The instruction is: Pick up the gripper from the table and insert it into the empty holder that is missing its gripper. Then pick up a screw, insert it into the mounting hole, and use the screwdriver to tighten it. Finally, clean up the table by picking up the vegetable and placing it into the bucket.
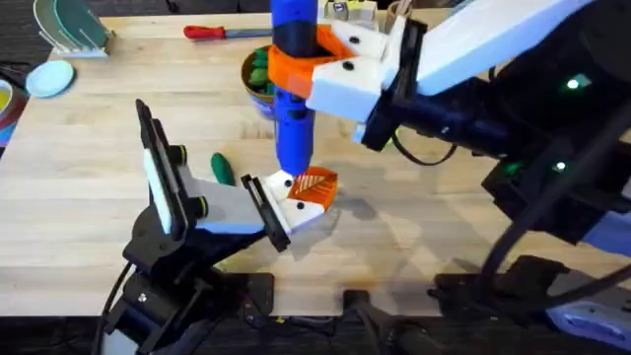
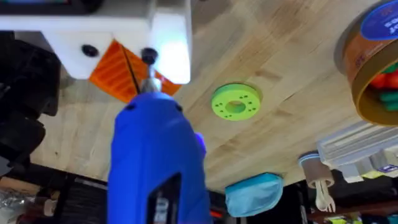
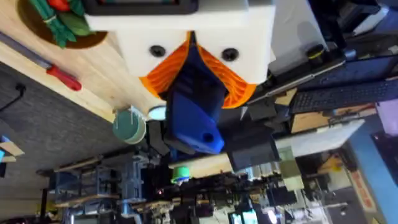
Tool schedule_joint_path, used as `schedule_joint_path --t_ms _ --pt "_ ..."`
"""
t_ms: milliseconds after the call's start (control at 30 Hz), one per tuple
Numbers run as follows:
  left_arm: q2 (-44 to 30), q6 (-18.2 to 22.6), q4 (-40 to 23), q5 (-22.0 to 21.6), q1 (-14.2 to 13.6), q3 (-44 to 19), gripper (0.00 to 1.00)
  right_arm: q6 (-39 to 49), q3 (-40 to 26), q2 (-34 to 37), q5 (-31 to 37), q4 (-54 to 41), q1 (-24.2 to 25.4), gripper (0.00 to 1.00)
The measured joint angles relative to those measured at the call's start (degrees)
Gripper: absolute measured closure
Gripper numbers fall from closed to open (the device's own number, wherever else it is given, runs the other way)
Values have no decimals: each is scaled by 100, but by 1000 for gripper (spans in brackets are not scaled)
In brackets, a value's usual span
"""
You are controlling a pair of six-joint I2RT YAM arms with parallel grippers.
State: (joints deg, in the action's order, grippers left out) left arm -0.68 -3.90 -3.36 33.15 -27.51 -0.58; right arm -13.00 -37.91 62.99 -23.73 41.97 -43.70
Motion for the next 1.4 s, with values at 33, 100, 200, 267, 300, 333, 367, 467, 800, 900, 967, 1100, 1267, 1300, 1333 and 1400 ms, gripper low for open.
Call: schedule_joint_path --t_ms 33,100,200,267,300,333,367,467,800,900,967,1100,1267,1300,1333,1400 --pt "1 0 0 6 0 0 996 -30 0 1 2 85 0 982" --pt "0 0 0 6 0 0 996 -63 0 1 7 228 0 982" --pt "2 0 0 6 0 0 996 -161 0 1 4 265 0 982" --pt "2 0 0 6 0 0 996 -235 0 1 4 259 0 982" --pt "2 0 0 6 0 0 996 -257 0 2 4 262 0 982" --pt "2 0 0 6 0 0 996 -282 0 2 2 262 0 982" --pt "2 0 0 6 0 0 996 -307 0 1 0 258 0 982" --pt "2 0 0 6 0 0 996 -326 0 1 2 235 0 982" --pt "4 0 -1 6 0 0 996 -280 0 1 4 -133 0 982" --pt "4 0 0 6 0 0 996 -239 0 2 4 -109 2 982" --pt "4 0 0 6 0 0 996 -217 0 2 2 -36 11 982" --pt "4 0 0 6 0 0 996 -194 0 1 3 59 66 982" --pt "4 0 0 6 0 0 996 -196 0 1 2 55 98 982" --pt "4 1 0 6 0 0 996 -195 0 1 2 55 98 982" --pt "4 1 0 6 0 0 996 -196 0 1 1 56 98 982" --pt "4 0 0 6 0 0 996 -201 0 1 2 55 98 982"
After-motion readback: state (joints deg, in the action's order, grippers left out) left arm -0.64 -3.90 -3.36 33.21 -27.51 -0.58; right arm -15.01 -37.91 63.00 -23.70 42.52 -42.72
